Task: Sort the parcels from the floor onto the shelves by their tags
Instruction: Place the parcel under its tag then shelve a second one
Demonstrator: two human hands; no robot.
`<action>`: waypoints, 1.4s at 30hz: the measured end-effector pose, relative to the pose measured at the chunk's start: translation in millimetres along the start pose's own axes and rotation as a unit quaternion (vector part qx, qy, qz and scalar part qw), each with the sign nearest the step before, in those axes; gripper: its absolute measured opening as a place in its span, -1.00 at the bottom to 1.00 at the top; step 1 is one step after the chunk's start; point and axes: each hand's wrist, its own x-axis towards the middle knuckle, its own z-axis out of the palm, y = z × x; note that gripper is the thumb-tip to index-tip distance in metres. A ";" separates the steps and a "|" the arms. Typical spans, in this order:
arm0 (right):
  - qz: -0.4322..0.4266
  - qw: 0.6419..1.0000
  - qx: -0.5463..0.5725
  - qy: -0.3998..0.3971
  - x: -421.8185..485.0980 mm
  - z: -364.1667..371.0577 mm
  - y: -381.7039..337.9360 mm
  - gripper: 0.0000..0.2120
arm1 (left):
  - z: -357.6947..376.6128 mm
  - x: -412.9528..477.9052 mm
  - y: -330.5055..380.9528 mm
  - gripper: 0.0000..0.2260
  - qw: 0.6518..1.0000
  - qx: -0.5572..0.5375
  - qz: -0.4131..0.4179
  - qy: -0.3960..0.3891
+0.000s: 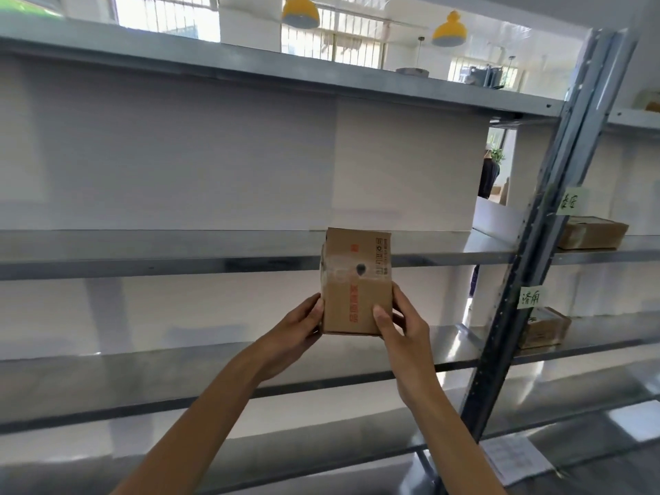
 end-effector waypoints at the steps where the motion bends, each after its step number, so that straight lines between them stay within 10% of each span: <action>1: -0.004 1.000 0.000 -0.005 -5.3 9.8 -2.8 -0.49 | -8.4 -9.9 -0.3 -0.54 1.000 -0.006 0.001 0.005; 32: -0.069 0.974 0.099 -0.192 -20.3 304.9 -61.4 -0.63 | -260.7 -156.2 -3.8 -0.44 0.954 -0.035 0.052 0.292; 42: -0.106 0.960 0.090 -0.241 21.6 440.4 -97.9 -0.36 | -396.8 -153.8 25.0 -0.57 0.924 0.036 0.035 0.379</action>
